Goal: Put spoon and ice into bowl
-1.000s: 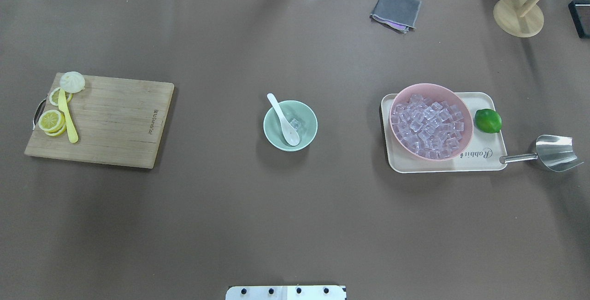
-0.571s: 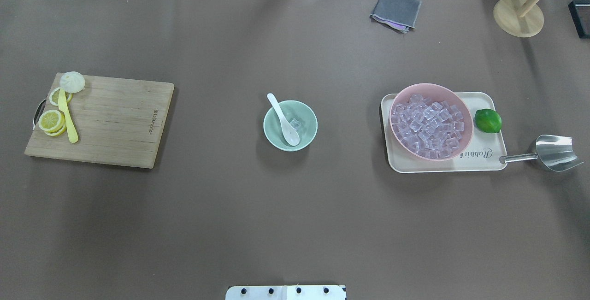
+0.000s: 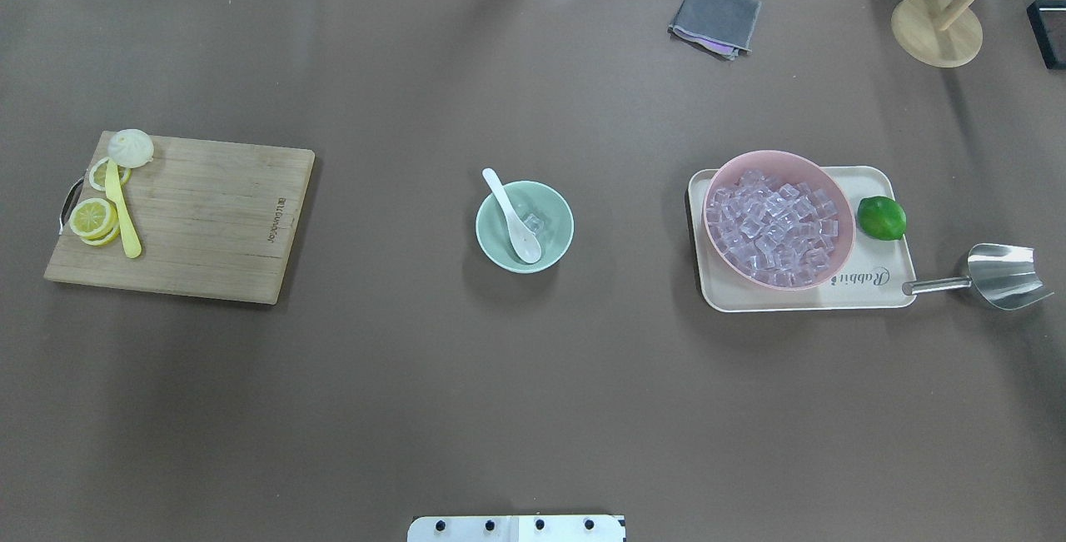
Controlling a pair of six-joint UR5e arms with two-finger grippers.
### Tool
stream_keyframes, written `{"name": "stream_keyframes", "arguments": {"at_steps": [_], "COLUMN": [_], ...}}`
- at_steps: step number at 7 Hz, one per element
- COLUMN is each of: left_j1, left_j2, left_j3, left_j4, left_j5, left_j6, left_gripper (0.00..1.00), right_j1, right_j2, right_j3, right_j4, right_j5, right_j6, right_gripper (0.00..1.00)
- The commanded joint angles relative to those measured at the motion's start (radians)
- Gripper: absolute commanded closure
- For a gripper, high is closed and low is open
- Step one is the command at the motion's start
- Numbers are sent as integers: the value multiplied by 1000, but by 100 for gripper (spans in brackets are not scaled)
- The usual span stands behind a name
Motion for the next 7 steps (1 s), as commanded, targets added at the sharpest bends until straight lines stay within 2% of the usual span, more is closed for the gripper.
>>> {"name": "stream_keyframes", "arguments": {"at_steps": [1, 2, 3, 6, 7], "left_j1": [0, 3, 3, -2, -1], "left_j2": [-7, -11, -14, 12, 13], "left_j3": [-4, -19, 7, -34, -38], "left_j4": [4, 11, 4, 7, 7], "left_j5": [-4, 7, -1, -1, -1], "left_j6": [5, -2, 1, 4, 5], "left_gripper": [2, 2, 2, 2, 2], "right_j1": [-1, 28, 31, 50, 56], "right_j2": [18, 17, 12, -40, -85], "right_j3": [-49, -38, -47, -32, 12], "right_j4": [2, 3, 2, 14, 14], "right_j5": [-1, -3, -4, 10, 7], "right_j6": [0, -1, -1, -38, -55], "right_gripper": [0, 0, 0, 0, 0]}}
